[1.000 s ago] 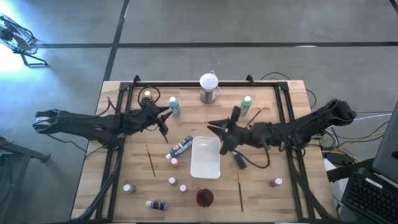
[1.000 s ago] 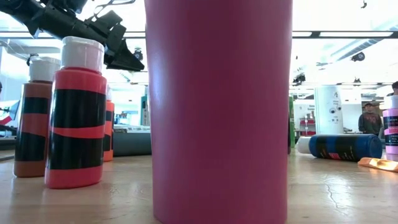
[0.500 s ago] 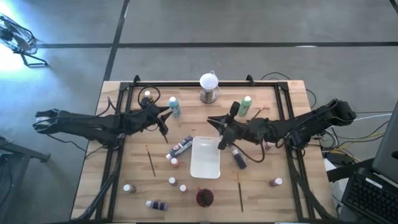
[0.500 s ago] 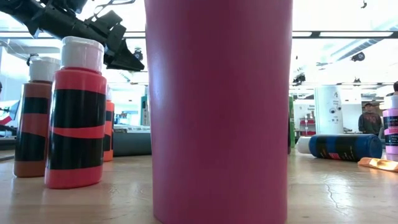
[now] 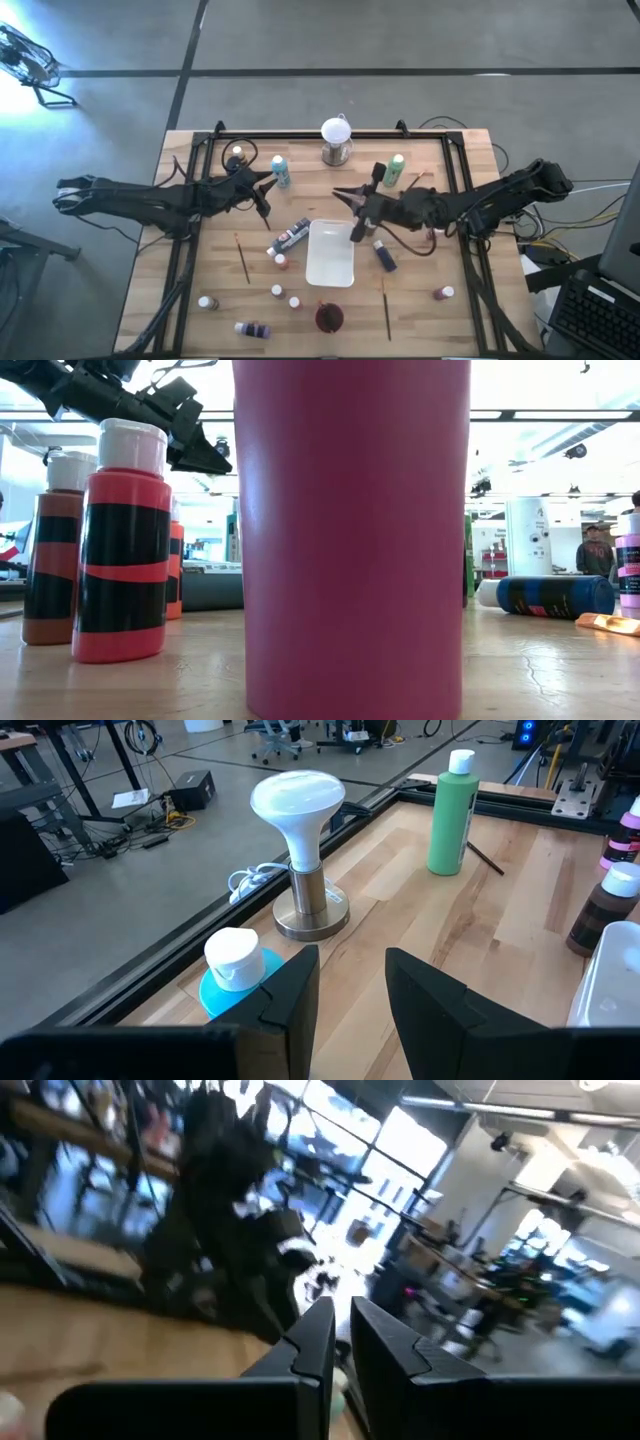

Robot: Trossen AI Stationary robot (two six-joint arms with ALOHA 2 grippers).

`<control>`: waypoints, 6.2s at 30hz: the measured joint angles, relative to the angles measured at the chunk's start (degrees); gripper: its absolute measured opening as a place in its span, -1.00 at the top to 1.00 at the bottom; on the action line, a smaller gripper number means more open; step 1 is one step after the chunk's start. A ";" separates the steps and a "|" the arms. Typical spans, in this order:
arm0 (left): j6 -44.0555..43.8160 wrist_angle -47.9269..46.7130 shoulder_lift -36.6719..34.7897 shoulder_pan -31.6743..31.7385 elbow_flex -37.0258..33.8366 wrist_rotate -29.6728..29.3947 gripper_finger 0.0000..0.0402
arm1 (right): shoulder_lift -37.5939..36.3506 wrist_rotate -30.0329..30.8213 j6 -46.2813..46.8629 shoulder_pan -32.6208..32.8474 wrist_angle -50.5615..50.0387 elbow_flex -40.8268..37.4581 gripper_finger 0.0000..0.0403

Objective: Pick & Place Paint Supplies
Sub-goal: Put the gold paint brush into the red cup

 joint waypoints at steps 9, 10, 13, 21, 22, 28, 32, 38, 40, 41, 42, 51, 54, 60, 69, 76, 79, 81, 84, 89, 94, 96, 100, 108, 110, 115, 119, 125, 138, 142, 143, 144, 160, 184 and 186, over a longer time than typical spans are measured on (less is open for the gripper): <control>0.00 0.09 0.00 0.02 0.00 -0.02 0.38 | -0.21 -0.78 3.53 0.00 -1.21 3.56 0.69; 0.00 0.09 0.00 0.02 0.00 0.00 0.38 | -0.29 0.22 3.09 0.00 -2.49 4.10 0.67; 3.19 -0.38 0.02 0.00 0.00 -0.02 0.38 | -0.83 6.10 -1.61 0.62 -13.25 6.37 0.60; 13.65 -1.31 0.02 0.00 0.00 -0.04 0.38 | -0.92 19.49 27.85 0.58 -60.10 20.39 0.35; 13.68 -1.35 0.02 0.00 0.00 -0.04 0.38 | -0.92 19.49 31.13 0.62 -65.09 21.56 0.32; 13.72 -1.22 0.02 0.00 0.00 -0.02 0.38 | -1.06 19.51 43.33 0.50 -78.79 23.11 0.19; 12.19 -1.38 0.02 0.00 0.00 0.12 0.38 | -1.91 22.90 47.70 0.59 -83.83 22.89 0.23; 2.84 -8.60 -1.06 -0.01 3.44 2.27 0.38 | -3.15 28.45 51.09 0.23 -88.60 22.75 0.39; -4.43 -14.11 -2.09 0.15 6.16 1.08 0.39 | -3.15 28.27 52.33 -0.09 -90.58 22.74 0.43; -7.17 -17.16 -2.40 0.15 7.21 0.50 0.38 | -3.15 28.23 52.75 -0.28 -91.62 22.72 0.45; -10.17 -19.56 -2.59 0.14 8.08 -0.15 0.38 | -3.15 28.28 53.28 -0.57 -92.46 22.70 0.47; -33.93 -39.33 -2.80 0.34 10.51 -6.78 0.38 | -3.85 28.40 55.72 -3.92 -96.85 21.92 0.55; -41.01 -44.07 -2.79 0.63 10.47 -6.77 0.38 | -4.57 28.40 55.64 -5.07 -96.83 21.62 0.54; -46.26 -47.06 -0.93 1.23 10.40 -6.65 0.35 | -6.79 28.29 55.32 -7.48 -96.45 19.40 0.43; -52.82 -51.91 3.42 4.88 10.38 -2.74 -0.09 | -12.43 27.77 55.34 -8.74 -95.68 14.74 0.27; -56.33 -51.57 6.39 7.62 10.38 -0.88 -0.13 | -16.39 27.49 53.31 -8.74 -90.02 10.69 0.32; -56.63 -50.17 8.57 8.70 10.38 -0.17 -0.11 | -17.61 25.71 51.23 -8.79 -86.71 8.99 0.37; -56.70 -49.53 10.46 9.22 10.36 0.20 -0.10 | -17.96 24.51 50.69 -8.79 -85.32 8.25 0.40; -56.83 -48.66 13.34 10.08 10.36 0.28 -0.10 | -18.25 23.87 50.55 -8.79 -85.13 7.56 0.44; -57.78 -47.95 17.60 11.82 10.34 1.48 -0.10 | -18.52 23.72 50.55 -8.75 -85.07 6.62 0.50; -57.87 -44.42 21.51 13.35 10.34 3.26 -0.10 | -18.39 23.72 50.55 -8.74 -84.82 6.52 0.55; -57.48 -42.69 23.07 13.91 10.34 4.21 -0.10 | -18.38 23.72 50.55 -8.74 -84.81 6.52 0.56; -57.42 -41.32 25.75 14.60 10.34 4.68 -0.10 | -18.39 23.72 50.55 -8.74 -84.81 6.52 0.59; -57.28 -40.03 28.90 16.78 10.34 6.13 -0.10 | -18.41 23.73 50.11 -8.74 -84.75 6.05 0.57; -56.54 -39.22 29.27 17.47 10.34 6.62 -0.09 | -18.41 23.75 50.12 -8.74 -84.74 5.88 0.54; -54.66 -36.61 30.42 19.39 10.34 7.66 -0.09 | -18.41 23.75 50.12 -8.74 -84.74 5.80 0.46; -54.20 -36.64 31.91 20.94 10.34 8.20 -0.07 | -18.41 23.75 50.12 -8.74 -84.74 5.80 0.42; -52.82 -33.82 34.22 21.89 10.36 9.34 -0.01 | -18.41 23.75 50.10 -8.74 -84.74 5.80 0.38; -52.78 -32.68 34.18 22.29 10.41 9.84 0.29 | -18.41 23.75 50.11 -8.74 -84.76 5.80 0.44; -52.85 -32.57 34.18 22.32 10.43 9.82 0.48 | -18.41 23.75 50.09 -8.74 -84.76 5.79 0.53; -52.84 -32.59 34.18 22.32 10.42 9.80 0.53 | -18.41 23.75 50.12 -8.74 -84.76 5.80 0.55; -52.82 -32.61 34.18 22.33 10.41 9.75 0.58 | -18.41 23.75 50.12 -8.74 -84.76 5.80 0.58; -48.91 -33.16 32.66 21.43 10.27 8.78 0.98 | -18.41 23.26 50.14 -8.74 -84.76 5.78 0.78; -21.38 -25.70 -9.04 19.37 10.56 8.33 0.99 | -18.41 23.29 50.75 -8.74 -84.72 5.78 0.49; -16.48 -20.45 -10.76 19.23 10.54 13.34 0.99 | -18.41 23.29 50.69 -8.74 -84.70 5.76 0.47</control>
